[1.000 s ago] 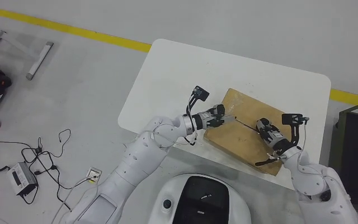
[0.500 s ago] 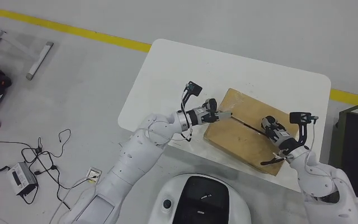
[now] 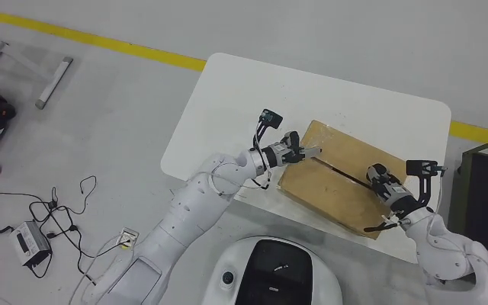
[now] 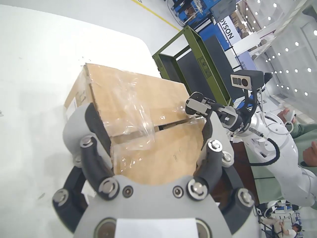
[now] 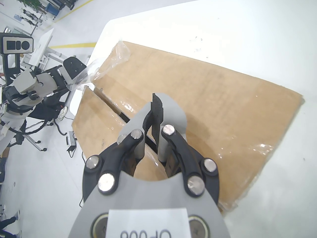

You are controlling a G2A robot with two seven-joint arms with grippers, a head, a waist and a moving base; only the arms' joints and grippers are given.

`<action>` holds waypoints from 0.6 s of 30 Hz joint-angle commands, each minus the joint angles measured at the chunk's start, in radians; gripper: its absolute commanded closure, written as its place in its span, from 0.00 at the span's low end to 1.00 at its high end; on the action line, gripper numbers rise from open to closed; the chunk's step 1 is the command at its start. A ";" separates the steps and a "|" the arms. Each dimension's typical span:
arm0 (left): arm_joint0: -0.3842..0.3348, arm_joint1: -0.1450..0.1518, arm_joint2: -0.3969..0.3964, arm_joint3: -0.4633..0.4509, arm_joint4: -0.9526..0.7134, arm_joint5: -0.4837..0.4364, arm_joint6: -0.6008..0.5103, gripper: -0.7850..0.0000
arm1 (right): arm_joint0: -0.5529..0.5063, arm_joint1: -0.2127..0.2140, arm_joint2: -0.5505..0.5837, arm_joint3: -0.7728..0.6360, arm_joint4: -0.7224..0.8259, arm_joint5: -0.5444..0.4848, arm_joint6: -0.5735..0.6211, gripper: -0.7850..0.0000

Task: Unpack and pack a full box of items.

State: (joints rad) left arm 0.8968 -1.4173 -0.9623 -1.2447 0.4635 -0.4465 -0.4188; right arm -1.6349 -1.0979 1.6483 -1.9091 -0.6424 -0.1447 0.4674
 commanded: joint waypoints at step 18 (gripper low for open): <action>-0.027 -0.012 0.056 0.026 -0.077 -0.077 -0.106 0.55 | 0.046 -0.005 -0.064 0.059 -0.033 0.012 -0.008 1.00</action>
State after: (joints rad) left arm 0.8719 -1.4290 -0.9083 -1.2216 0.3801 -0.5257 -0.5240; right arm -1.5904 -1.1032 1.5844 -1.8500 -0.6759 -0.1326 0.4590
